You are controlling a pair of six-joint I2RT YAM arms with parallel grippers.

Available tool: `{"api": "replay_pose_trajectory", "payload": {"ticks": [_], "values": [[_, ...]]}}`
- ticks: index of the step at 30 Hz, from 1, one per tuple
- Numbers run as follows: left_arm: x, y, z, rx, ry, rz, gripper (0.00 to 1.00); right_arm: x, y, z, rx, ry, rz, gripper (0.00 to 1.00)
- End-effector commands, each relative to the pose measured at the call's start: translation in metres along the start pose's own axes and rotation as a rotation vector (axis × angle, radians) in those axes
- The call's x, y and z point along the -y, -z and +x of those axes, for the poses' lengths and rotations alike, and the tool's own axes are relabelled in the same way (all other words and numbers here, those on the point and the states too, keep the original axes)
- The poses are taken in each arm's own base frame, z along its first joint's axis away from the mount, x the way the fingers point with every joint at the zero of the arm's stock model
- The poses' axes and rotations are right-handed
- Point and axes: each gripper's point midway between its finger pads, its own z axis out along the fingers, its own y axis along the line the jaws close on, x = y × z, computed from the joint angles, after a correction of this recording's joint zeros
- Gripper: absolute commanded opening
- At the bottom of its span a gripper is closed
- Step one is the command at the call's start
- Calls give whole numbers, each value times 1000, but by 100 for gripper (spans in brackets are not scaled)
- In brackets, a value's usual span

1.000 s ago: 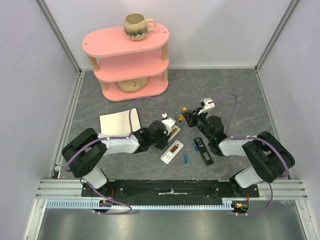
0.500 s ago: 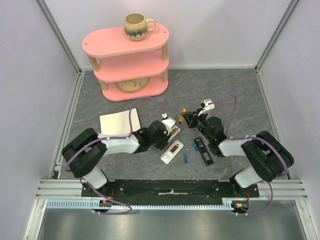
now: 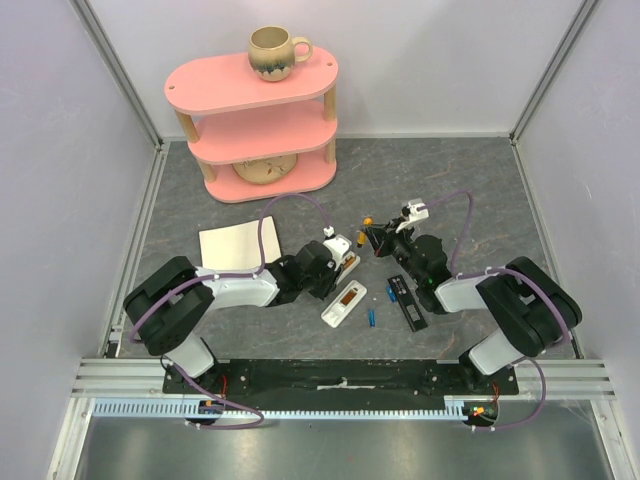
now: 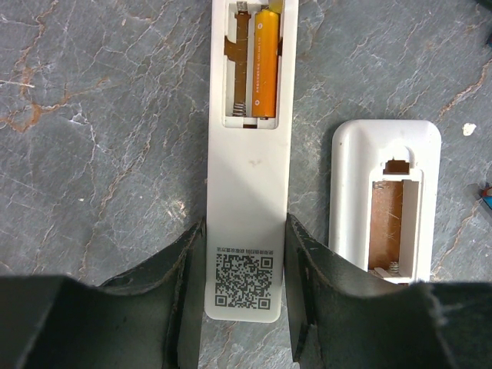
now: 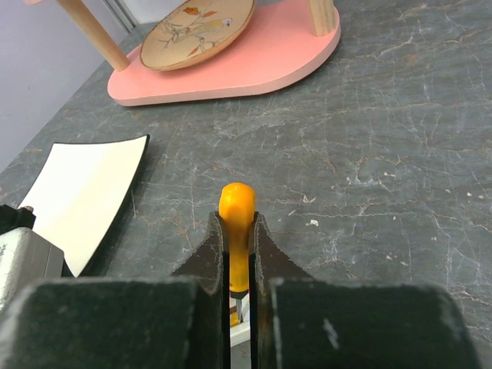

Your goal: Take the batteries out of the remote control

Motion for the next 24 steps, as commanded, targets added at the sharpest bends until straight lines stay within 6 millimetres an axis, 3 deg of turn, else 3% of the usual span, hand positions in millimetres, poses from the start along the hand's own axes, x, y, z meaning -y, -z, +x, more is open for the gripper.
{"api": "replay_pose_trajectory", "payload": {"ticks": [1, 7, 12, 24], "values": [[1, -6, 22, -69, 19, 14, 2, -26, 4, 2, 15, -84, -120, 0], [1, -7, 24, -73, 22, 13, 2, -53, 7, -5, 39, -209, -263, 0], [0, -6, 24, -71, 22, 10, 2, -60, 10, -6, 48, -282, -304, 0], [0, -5, 26, -74, 22, 10, 2, -12, -9, -26, 61, -45, -12, 0]]}}
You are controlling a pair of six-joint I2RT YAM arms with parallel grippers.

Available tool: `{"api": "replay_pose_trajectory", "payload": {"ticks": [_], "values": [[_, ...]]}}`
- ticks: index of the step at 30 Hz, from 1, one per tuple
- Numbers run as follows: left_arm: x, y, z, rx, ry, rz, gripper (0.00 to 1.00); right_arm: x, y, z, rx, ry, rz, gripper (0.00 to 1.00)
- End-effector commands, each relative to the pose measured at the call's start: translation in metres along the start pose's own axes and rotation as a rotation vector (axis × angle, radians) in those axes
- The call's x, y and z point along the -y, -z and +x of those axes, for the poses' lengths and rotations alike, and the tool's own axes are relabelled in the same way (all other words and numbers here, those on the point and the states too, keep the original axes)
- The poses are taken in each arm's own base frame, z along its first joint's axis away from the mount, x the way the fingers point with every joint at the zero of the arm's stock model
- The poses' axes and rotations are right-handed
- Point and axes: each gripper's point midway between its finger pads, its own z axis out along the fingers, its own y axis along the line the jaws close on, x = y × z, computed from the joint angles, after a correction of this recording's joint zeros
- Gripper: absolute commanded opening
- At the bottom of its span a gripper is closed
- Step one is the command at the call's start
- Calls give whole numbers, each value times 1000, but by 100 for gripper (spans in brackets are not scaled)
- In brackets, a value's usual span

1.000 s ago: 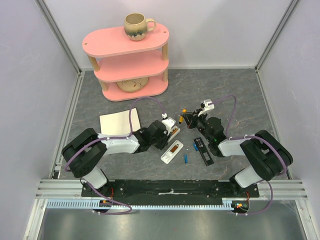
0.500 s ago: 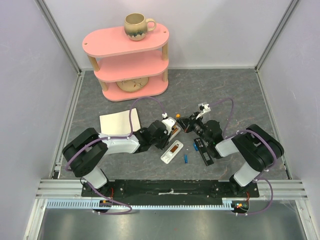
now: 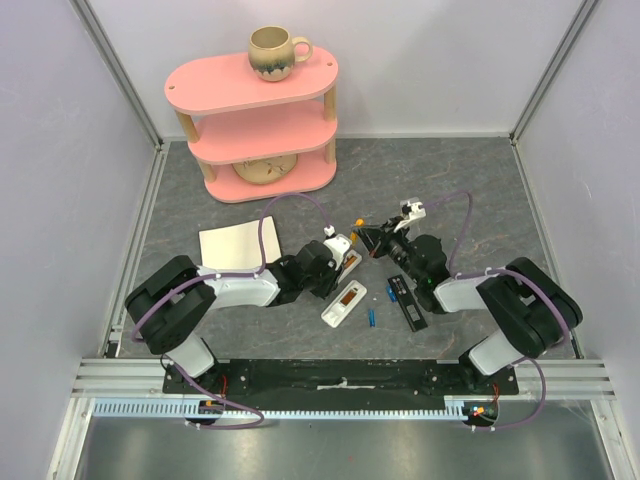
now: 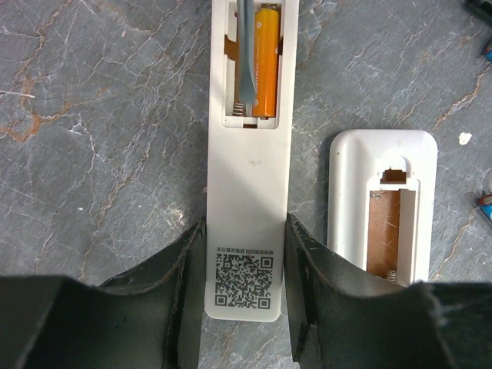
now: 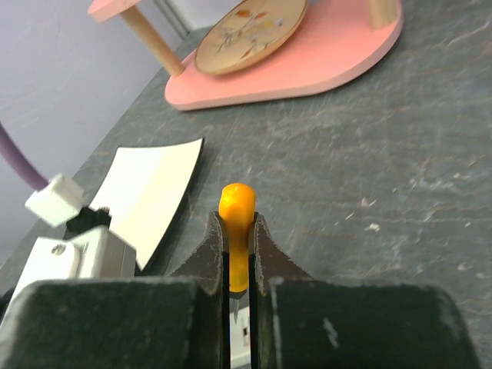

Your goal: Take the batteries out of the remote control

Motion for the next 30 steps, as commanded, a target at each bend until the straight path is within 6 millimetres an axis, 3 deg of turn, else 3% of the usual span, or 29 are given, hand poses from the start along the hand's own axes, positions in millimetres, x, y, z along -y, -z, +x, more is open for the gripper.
{"api": "replay_pose_trajectory", "payload": {"ticks": [1, 6, 14, 30], "values": [[-1, -2, 30, -92, 20, 6, 2, 16, -10, -31, 72, 126, 111, 0], [-1, -2, 31, -95, 20, 7, 2, 30, -11, -35, 67, 176, 186, 0], [-1, -3, 32, -95, 18, 7, 2, 31, -7, -40, 63, 239, 193, 0], [-1, -5, 34, -103, 21, 11, 2, 26, -5, -14, 9, 217, 122, 0]]}}
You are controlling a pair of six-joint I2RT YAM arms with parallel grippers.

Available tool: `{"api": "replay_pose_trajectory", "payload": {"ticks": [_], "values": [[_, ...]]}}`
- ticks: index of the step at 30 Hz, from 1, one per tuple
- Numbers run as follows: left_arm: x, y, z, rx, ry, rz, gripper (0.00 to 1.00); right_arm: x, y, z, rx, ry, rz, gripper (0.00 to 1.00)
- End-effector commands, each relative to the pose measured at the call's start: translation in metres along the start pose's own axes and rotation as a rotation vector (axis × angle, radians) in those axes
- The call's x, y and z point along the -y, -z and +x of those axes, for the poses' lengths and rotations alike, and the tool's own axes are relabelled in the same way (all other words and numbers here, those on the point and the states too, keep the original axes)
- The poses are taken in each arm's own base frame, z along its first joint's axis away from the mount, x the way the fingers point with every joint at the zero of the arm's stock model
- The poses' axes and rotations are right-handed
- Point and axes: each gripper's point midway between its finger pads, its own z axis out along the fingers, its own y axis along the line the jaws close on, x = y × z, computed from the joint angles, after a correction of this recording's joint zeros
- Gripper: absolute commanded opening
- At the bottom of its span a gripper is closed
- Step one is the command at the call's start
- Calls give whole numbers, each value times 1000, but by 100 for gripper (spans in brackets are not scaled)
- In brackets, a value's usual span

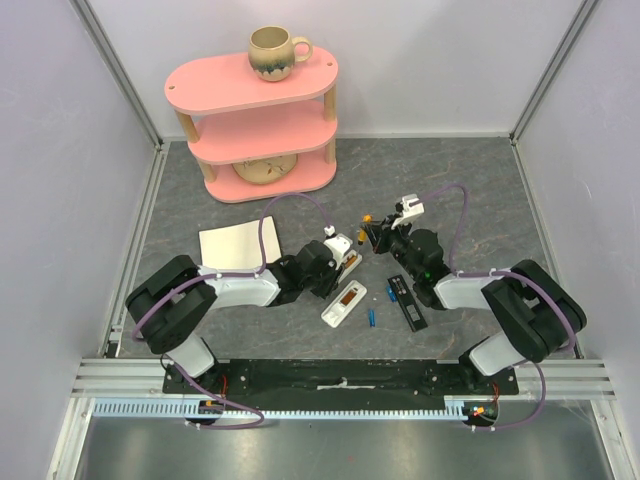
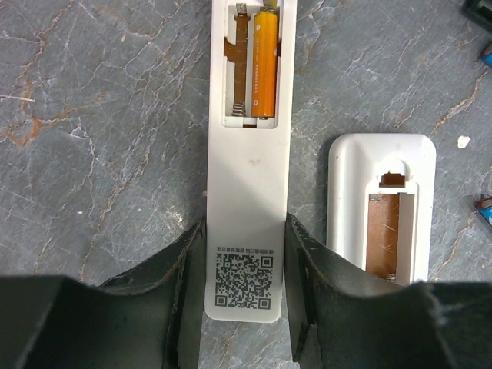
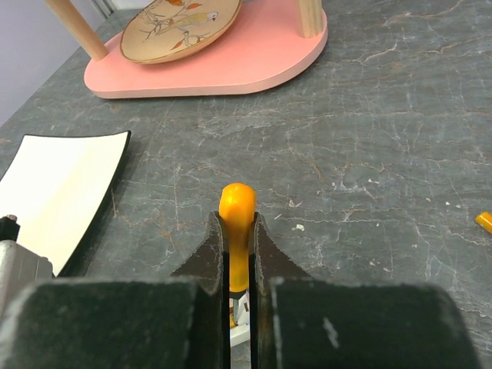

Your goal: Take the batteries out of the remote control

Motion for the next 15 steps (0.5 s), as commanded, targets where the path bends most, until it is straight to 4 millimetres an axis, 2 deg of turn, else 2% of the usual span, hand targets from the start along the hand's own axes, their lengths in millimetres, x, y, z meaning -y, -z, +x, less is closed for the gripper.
{"api": "replay_pose_trajectory", "payload": {"ticks": [1, 8, 13, 15], "values": [[0, -3, 34, -106, 19, 11, 2, -6, 1, -3, 25, -4, -41, 0], [0, -3, 34, -105, 18, 14, 2, -3, 1, 7, 1, 7, -35, 0], [0, -1, 33, -105, 15, 15, 2, 2, 2, 24, -43, 40, -14, 0], [1, -1, 32, -103, 14, 18, 2, -3, 3, 34, -71, 49, -25, 0]]}}
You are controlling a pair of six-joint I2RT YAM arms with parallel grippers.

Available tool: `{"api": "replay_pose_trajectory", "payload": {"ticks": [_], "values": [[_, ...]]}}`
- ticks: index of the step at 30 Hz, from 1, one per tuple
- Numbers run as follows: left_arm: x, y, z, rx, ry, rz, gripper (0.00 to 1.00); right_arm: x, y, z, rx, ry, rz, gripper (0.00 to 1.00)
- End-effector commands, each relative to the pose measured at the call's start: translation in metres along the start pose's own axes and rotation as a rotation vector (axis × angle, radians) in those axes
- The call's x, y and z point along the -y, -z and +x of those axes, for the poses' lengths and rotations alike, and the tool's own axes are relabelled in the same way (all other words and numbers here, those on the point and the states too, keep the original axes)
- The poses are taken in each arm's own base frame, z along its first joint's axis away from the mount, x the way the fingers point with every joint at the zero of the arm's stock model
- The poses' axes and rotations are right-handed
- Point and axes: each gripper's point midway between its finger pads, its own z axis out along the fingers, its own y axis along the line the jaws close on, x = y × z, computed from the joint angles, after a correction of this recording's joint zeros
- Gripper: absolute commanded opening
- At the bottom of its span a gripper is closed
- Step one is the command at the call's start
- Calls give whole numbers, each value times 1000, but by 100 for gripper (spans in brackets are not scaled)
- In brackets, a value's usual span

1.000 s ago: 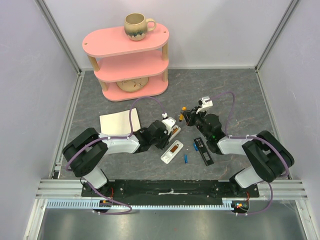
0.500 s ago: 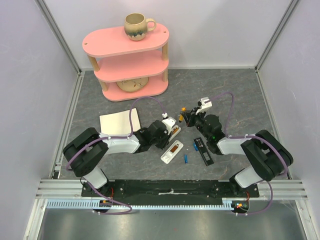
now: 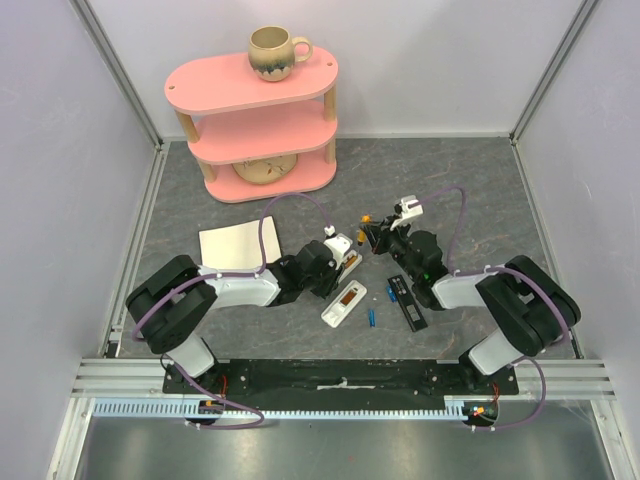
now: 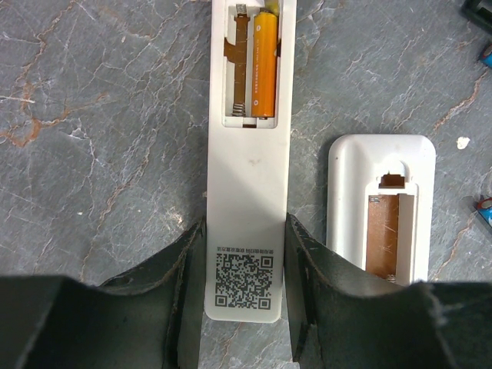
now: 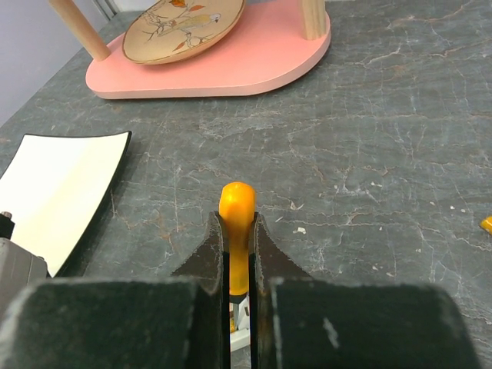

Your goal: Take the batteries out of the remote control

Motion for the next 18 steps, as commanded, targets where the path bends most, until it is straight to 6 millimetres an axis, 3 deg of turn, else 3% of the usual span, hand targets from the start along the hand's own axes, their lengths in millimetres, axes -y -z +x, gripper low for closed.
{"api": "replay_pose_trajectory", "payload": {"ticks": [1, 9, 11, 12, 13, 15, 16, 18], "values": [[1, -1, 32, -106, 14, 19, 2, -4, 4, 34, -91, 46, -9, 0], [2, -2, 33, -111, 14, 23, 2, -18, 9, 63, -135, -105, -72, 0], [1, -2, 34, -113, 13, 21, 2, -21, 9, 54, -97, -183, -92, 0], [1, -2, 35, -116, 13, 22, 2, -17, 13, 59, -110, -224, -96, 0], [1, -2, 34, -114, 13, 22, 2, -22, 13, 46, -64, -284, -128, 0], [1, -2, 34, -114, 13, 22, 2, -15, 17, 47, -57, -356, -129, 0], [1, -2, 34, -114, 16, 21, 2, -21, 18, 36, -18, -379, -175, 0], [1, -2, 34, -114, 16, 21, 2, -20, 22, 38, -18, -471, -183, 0]]}}
